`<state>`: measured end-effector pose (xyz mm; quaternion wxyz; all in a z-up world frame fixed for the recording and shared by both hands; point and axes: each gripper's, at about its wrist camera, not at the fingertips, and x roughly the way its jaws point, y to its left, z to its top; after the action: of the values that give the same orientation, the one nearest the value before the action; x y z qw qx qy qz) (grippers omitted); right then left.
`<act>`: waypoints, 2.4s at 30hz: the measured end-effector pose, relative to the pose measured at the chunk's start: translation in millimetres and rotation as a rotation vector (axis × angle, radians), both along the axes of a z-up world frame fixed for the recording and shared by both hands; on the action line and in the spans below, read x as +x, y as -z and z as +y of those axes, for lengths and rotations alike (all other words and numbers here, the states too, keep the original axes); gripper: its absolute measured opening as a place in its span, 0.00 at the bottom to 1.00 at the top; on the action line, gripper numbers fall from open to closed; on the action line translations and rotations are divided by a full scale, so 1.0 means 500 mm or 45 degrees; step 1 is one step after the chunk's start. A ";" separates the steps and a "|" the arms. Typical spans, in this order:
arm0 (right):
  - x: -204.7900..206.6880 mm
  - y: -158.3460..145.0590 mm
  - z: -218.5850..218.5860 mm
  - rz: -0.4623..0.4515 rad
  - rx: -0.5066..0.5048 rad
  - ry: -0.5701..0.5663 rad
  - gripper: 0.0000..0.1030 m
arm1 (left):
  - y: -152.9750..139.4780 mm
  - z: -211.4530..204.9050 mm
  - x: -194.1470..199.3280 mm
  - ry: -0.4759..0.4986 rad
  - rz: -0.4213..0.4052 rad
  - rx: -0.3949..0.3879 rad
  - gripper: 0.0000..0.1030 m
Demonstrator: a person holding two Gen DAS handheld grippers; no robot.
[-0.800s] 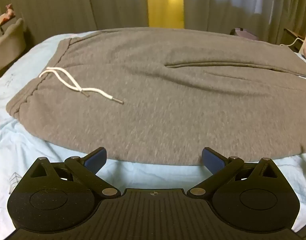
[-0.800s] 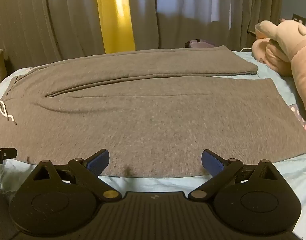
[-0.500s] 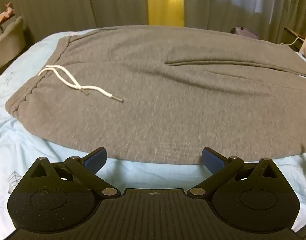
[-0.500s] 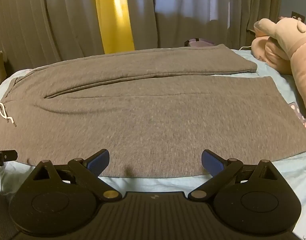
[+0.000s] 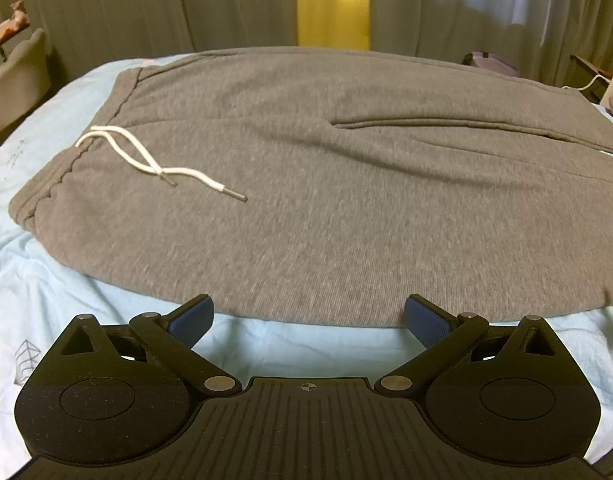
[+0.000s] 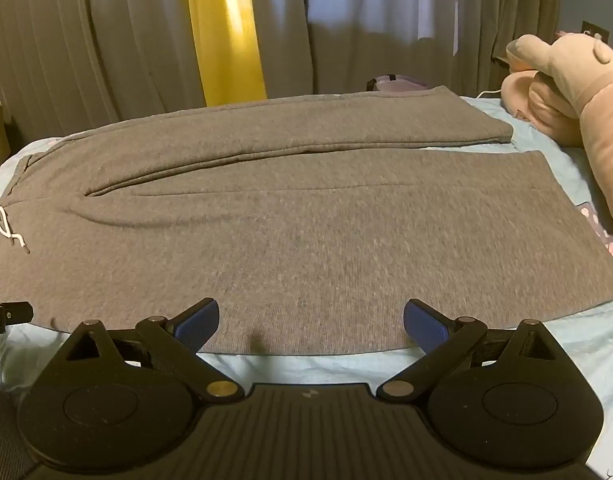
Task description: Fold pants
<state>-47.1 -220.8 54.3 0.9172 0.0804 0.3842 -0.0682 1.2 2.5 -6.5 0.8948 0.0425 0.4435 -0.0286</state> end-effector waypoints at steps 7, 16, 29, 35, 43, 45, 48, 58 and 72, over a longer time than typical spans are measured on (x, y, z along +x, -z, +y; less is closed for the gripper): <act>0.000 0.000 -0.002 0.001 0.001 0.001 0.96 | 0.016 -0.004 -0.004 -0.005 0.004 0.000 1.00; -0.001 0.001 -0.002 0.002 0.000 0.001 0.96 | 0.008 -0.005 -0.009 -0.007 0.010 -0.004 1.00; -0.003 0.003 -0.004 0.002 0.003 0.002 0.96 | 0.005 -0.003 -0.008 -0.010 0.019 -0.009 1.00; -0.006 0.003 -0.007 0.003 0.004 0.005 0.96 | 0.005 0.000 -0.004 -0.009 0.022 -0.011 1.00; -0.008 0.003 -0.007 0.005 0.003 0.007 0.96 | 0.005 0.001 -0.007 -0.012 0.025 -0.016 1.00; -0.008 0.003 -0.006 0.005 0.003 0.007 0.96 | 0.006 0.000 -0.008 -0.012 0.025 -0.016 1.00; -0.007 0.004 -0.006 0.006 0.001 0.007 0.96 | 0.006 0.002 -0.008 -0.013 0.026 -0.018 1.00; -0.004 0.004 -0.005 0.009 0.000 0.008 0.96 | 0.006 0.003 -0.004 -0.013 0.028 -0.019 1.00; -0.006 0.004 -0.005 0.010 0.001 0.011 0.96 | 0.005 0.007 0.001 -0.024 0.038 -0.034 1.00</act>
<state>-49.9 -223.2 52.3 0.9154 0.0822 0.3874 -0.0722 1.6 6.0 -8.8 0.8889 0.0259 0.4567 -0.0267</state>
